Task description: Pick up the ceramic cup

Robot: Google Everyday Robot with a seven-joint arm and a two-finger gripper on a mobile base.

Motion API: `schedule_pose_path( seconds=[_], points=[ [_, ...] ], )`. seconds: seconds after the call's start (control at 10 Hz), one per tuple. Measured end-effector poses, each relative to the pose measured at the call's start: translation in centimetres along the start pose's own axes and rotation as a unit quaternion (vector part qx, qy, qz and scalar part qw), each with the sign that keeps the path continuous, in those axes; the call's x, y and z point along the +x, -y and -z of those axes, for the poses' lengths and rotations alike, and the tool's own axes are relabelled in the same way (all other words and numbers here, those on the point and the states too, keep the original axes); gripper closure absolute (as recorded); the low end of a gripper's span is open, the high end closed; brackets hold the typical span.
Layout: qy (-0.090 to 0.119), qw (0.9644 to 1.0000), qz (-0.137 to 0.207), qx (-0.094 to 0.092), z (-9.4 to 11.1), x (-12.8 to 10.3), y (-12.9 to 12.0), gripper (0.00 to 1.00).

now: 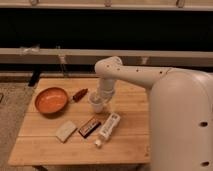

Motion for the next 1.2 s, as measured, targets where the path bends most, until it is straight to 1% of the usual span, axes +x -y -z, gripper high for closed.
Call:
schedule_pose_path(
  seconds=[0.2, 0.4, 0.5, 0.6, 0.7, 0.9, 1.0, 1.1, 1.2],
  points=[
    [-0.007, 1.0, -0.002, 0.001, 0.0, 0.0, 0.1, 0.58],
    [-0.012, 0.9999, -0.006, 0.006, 0.4, 0.2, 0.2, 0.8],
    [-0.013, 0.9998, -0.008, 0.01, 0.7, 0.3, 0.3, 0.87],
    [-0.013, 0.9997, -0.013, 0.018, 1.3, 0.6, 0.2, 0.96],
    [-0.013, 0.9992, -0.019, 0.032, 2.4, 0.9, 0.3, 1.0],
    [-0.013, 0.9978, -0.023, 0.061, 4.8, 1.3, 0.5, 1.0],
    [-0.014, 0.9962, -0.023, 0.082, 6.7, 1.5, 0.6, 1.0],
    [-0.014, 0.9952, -0.022, 0.094, 7.8, 1.5, 0.6, 1.0],
    [-0.015, 0.9935, -0.017, 0.111, 9.4, 1.5, 0.7, 1.0]
  ],
)
